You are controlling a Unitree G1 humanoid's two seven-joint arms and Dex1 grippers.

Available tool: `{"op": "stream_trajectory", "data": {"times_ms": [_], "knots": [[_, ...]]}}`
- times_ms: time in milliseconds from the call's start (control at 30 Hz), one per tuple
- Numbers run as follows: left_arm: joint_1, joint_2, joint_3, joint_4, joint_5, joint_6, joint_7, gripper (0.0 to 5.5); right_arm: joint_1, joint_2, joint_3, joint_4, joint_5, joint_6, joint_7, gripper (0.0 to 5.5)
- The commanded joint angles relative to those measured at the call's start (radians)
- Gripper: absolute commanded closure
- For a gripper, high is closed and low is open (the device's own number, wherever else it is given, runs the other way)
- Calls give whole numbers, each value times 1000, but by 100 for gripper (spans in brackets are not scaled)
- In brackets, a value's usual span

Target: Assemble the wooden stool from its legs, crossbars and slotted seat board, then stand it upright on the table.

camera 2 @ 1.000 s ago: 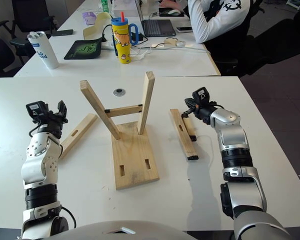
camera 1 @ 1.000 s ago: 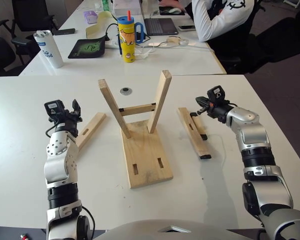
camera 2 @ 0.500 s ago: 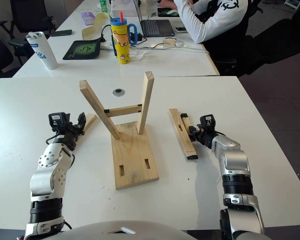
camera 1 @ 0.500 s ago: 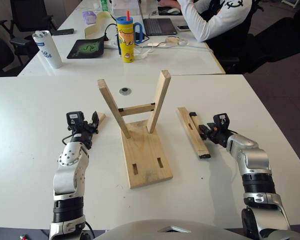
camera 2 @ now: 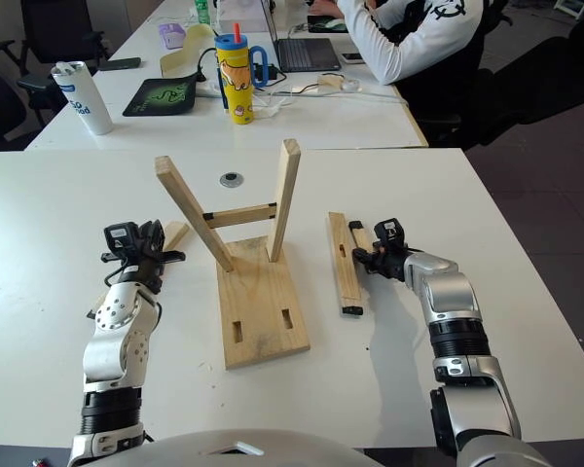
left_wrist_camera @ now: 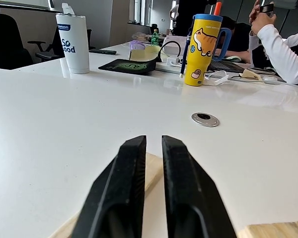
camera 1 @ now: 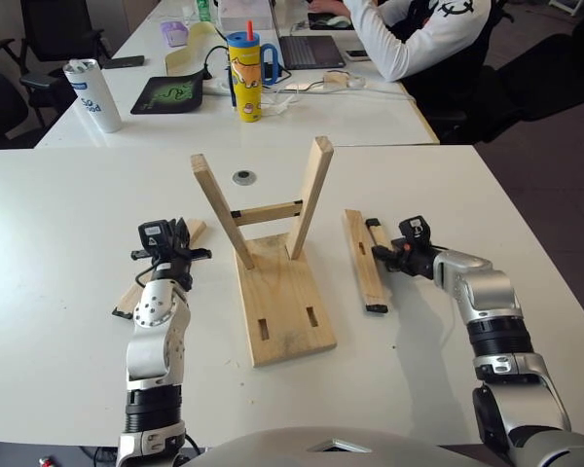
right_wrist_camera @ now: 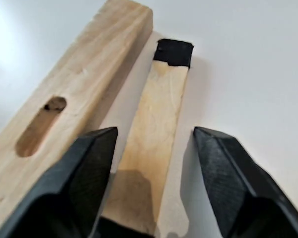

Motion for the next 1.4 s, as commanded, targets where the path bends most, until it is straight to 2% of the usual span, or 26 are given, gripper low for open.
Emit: {"op": "stream_trajectory", "data": {"times_ms": [33,167,267,433,567,700,867,967,1100,1333,1400], "knots": [[17,-32,-15,8,15,-17,26,503,-29,-37,17,60,-42,73,-33,323],[36,-55,-26,3,26,-28,46,503,-68,-36,20,46,-50,50,-51,378],[45,-68,-35,-3,36,-32,54,503,-128,-11,-20,29,-42,-86,-82,416],[46,-78,-40,-47,9,-37,37,503,-239,14,-103,8,-14,-315,-143,417],[-1,-120,-18,-145,-134,-12,-1,440,-329,41,-142,-78,78,-422,-82,417],[-70,-151,-18,-288,-391,52,-51,377,-367,63,-103,-251,234,-353,71,417],[-157,-154,-53,-426,-714,132,-49,306,-343,27,-1,-419,334,-285,266,417],[-203,-124,-68,-456,-824,151,-37,303,-337,12,64,-435,301,-322,337,417],[-239,-99,-84,-446,-842,156,-21,303,-325,9,118,-438,261,-377,380,417],[-253,-146,-86,-388,-892,132,14,303,-306,17,162,-428,207,-482,419,417],[-254,-143,-85,-358,-880,126,28,328,-300,24,169,-426,193,-504,411,417]]}}
